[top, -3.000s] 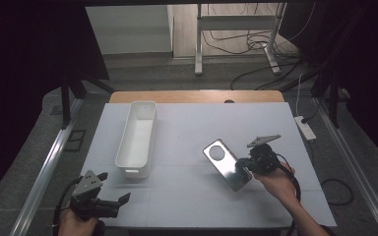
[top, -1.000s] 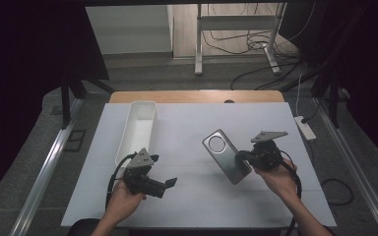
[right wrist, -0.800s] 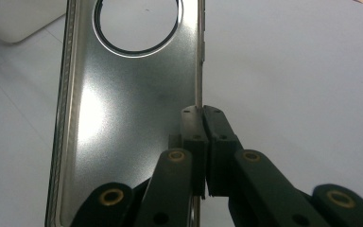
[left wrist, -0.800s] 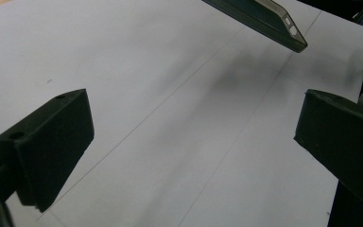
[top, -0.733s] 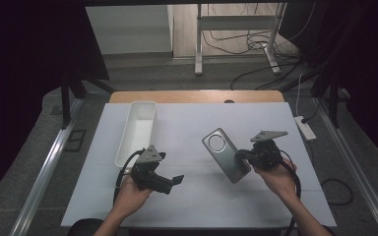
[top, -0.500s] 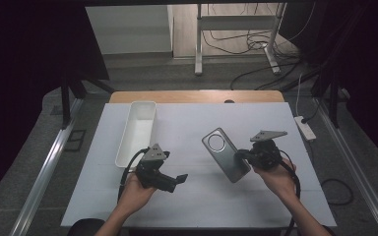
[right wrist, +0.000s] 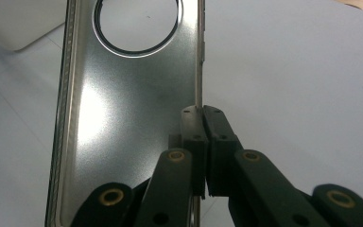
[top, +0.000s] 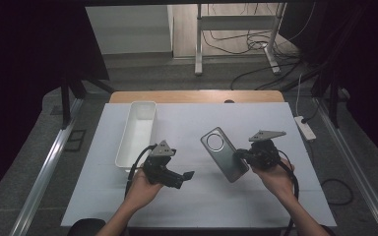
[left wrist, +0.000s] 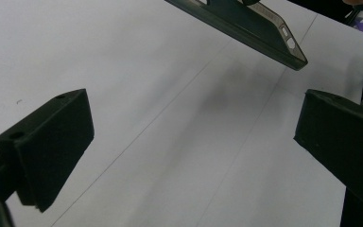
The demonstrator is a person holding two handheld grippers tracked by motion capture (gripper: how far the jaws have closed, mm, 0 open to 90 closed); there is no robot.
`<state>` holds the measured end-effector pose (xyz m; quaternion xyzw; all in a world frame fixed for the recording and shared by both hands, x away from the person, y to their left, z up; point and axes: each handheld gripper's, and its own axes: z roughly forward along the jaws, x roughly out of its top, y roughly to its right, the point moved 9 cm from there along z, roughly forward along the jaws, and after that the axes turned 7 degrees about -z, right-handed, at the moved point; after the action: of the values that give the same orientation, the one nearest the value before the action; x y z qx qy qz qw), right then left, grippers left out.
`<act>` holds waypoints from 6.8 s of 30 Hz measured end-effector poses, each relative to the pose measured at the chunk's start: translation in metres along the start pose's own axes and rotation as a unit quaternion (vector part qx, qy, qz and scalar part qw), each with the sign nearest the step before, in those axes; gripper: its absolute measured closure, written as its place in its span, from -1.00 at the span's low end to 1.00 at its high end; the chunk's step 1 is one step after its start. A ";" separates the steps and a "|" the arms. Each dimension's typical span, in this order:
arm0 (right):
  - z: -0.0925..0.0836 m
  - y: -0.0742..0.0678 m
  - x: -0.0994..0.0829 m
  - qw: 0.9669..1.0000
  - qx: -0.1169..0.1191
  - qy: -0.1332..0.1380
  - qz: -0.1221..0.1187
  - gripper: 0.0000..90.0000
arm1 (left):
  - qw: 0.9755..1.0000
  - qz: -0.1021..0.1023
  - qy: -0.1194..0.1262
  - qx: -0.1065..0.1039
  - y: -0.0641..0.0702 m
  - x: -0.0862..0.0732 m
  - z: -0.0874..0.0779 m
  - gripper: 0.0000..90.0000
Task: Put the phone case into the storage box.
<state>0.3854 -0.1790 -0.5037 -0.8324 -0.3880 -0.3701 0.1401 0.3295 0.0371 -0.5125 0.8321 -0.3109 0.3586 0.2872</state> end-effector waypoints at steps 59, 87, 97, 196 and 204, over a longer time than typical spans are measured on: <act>0.011 -0.041 0.015 0.999 0.016 0.021 -0.023 0.96 | 0.999 -0.001 -0.032 -0.013 0.023 0.021 0.045 -0.92; 0.014 -0.052 0.017 0.999 0.014 0.031 -0.037 0.95 | 0.998 -0.039 -0.035 -0.037 0.019 0.018 0.038 0.28; 0.017 -0.055 0.016 0.999 0.014 0.027 -0.045 0.94 | 0.995 -0.062 -0.040 -0.060 0.019 0.018 0.036 0.75; -0.008 -0.073 0.021 0.989 0.111 0.071 -0.067 0.78 | 0.999 0.022 -0.003 -0.041 0.007 0.034 0.008 -0.76; -0.008 -0.064 0.021 0.993 0.082 0.076 -0.048 0.78 | 1.000 0.002 -0.003 -0.016 0.002 0.033 0.011 -0.84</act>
<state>0.3422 -0.1290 -0.4862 -0.7681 -0.4444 -0.4057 0.2190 0.3504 0.0181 -0.4929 0.8278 -0.3187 0.3521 0.2987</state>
